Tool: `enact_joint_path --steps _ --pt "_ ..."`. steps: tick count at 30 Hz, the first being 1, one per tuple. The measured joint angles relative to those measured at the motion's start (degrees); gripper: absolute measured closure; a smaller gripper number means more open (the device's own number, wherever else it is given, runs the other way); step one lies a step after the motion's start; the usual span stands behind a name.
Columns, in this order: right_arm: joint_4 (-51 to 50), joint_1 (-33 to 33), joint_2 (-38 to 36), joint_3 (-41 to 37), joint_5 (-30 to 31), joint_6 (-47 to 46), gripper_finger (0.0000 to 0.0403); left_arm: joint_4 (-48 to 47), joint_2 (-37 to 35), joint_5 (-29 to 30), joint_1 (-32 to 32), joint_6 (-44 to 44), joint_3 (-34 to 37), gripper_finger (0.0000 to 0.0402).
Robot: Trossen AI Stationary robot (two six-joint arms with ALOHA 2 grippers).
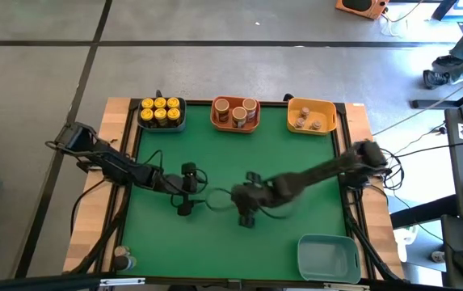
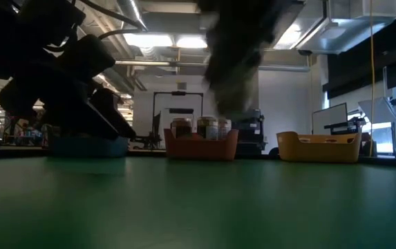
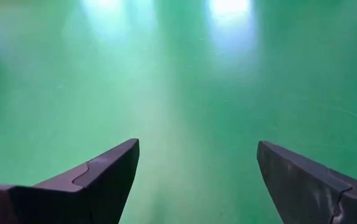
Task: Sort spices by type
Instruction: Put the black seasoning bottle into the green bin
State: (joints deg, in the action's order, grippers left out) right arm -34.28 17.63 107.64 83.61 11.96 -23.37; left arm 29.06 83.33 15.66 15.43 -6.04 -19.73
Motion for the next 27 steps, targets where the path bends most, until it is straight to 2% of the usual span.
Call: enact_joint_path --steps 6,10,13,19,23,27 --pt "-9.9 11.9 -7.4 0.0 2.0 -14.7 0.022 0.5 0.0 -0.1 0.3 0.0 0.0 0.0078" --pt "-14.5 20.4 -10.3 0.0 2.5 -30.4 0.0216 0.8 0.0 -0.1 0.3 -3.0 0.0 0.0078" --pt "-17.1 26.9 -11.0 0.0 6.5 -42.2 0.022 1.1 0.0 -0.1 0.3 -4.1 0.0 0.0078" --pt "-24.6 40.5 -10.2 0.0 15.5 -67.4 0.0216 4.0 0.0 0.0 0.3 -4.1 0.0 0.0078" --pt "-33.3 46.4 -7.1 0.0 13.9 -83.3 0.0216 6.3 0.0 0.0 0.3 -4.8 0.0 0.0078" --pt "-37.4 49.4 -3.4 0.0 11.6 -88.9 0.022 7.3 0.0 0.0 0.3 -6.0 -0.1 0.0078"
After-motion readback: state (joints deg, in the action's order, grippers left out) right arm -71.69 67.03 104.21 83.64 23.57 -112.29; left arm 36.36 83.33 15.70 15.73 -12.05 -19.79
